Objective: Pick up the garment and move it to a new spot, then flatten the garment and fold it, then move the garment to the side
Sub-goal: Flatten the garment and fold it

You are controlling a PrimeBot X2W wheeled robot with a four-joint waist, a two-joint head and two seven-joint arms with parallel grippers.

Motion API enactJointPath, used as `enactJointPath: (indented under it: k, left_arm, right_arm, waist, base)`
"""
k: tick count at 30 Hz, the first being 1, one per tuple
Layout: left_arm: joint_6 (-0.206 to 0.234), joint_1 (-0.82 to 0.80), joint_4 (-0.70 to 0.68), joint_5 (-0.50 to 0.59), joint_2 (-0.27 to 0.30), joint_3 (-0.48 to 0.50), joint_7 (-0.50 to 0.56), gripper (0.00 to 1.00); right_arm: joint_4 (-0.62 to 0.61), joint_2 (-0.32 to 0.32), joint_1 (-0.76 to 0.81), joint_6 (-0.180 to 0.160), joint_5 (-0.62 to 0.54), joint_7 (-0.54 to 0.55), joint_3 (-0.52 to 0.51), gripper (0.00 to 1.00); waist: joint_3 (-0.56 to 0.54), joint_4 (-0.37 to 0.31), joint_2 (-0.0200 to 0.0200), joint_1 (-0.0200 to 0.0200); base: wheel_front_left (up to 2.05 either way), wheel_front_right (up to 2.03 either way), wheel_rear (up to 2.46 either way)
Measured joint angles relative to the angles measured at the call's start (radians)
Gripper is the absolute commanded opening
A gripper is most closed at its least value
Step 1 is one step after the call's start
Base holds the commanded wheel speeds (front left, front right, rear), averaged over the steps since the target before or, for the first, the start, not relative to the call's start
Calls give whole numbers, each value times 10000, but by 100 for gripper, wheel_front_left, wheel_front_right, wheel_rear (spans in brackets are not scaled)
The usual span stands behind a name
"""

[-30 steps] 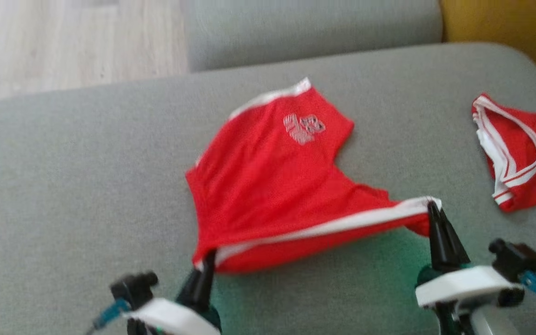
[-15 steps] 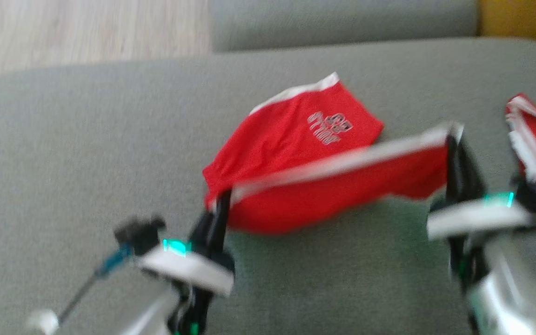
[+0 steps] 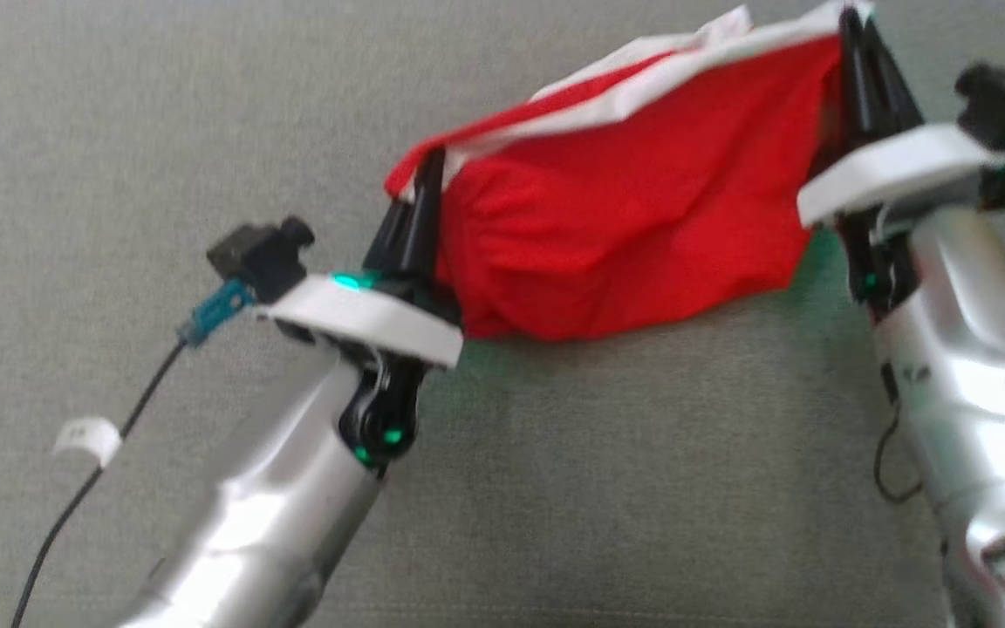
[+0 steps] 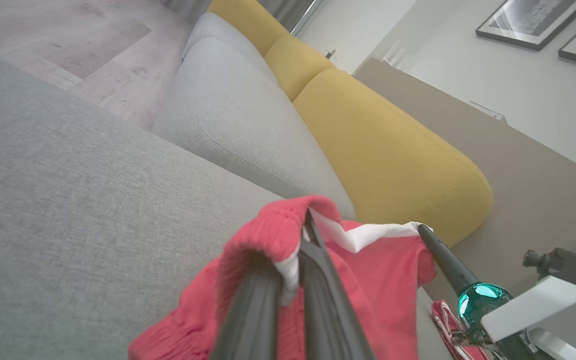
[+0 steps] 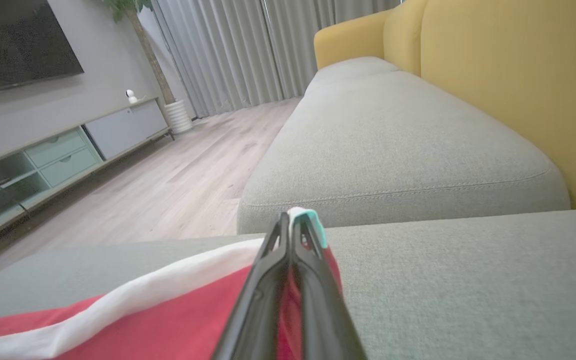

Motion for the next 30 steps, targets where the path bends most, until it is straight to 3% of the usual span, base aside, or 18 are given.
enactJointPath:
  k: [10, 11, 12, 13, 14, 24, 30]
  left_arm:
    - [0, -990, 826, 12, -343, 209, -2, 0]
    - [0, -1004, 872, 84, -364, 234, 0, 16]
    - [0, -1004, 872, 84, -364, 234, 0, 44]
    - [0, -1005, 1045, 267, -382, 280, -2, 89]
    - [0, -1005, 1045, 267, -382, 280, -2, 100]
    - [0, -253, 1540, 1108, -441, 706, -2, 100]
    - [0, 345, 1595, 1020, -430, 579, -17, 100]
  right_arm:
    - [1616, 2, -1802, 0, -851, -42, -90, 0]
    - [1647, 4, -1871, 0, -920, -44, -117, 33]
    - [1647, 4, -1871, 0, -920, -44, -117, 83]
    - [1735, 8, -1980, 0, -1112, -44, -182, 100]
    - [1735, 8, -1980, 0, -1112, -44, -182, 100]
    - [2071, -109, -1355, 0, -2065, -58, -165, 100]
    - [2729, -353, -638, 0, -2337, -58, -464, 100]
  waist:
    - [1125, 441, 0, -1]
    - [1169, 475, 0, -2]
    - [1169, 475, 0, -2]
    - [1218, 534, 0, -2]
    - [1218, 534, 0, -2]
    - [793, 606, 0, -4]
    - [528, 615, 0, -5]
  base:
    - [0, 0, 0]
    - [0, 0, 0]
    - [0, 0, 0]
    - [0, 0, 0]
    - [0, 0, 0]
    - [0, 0, 0]
    - [0, 0, 0]
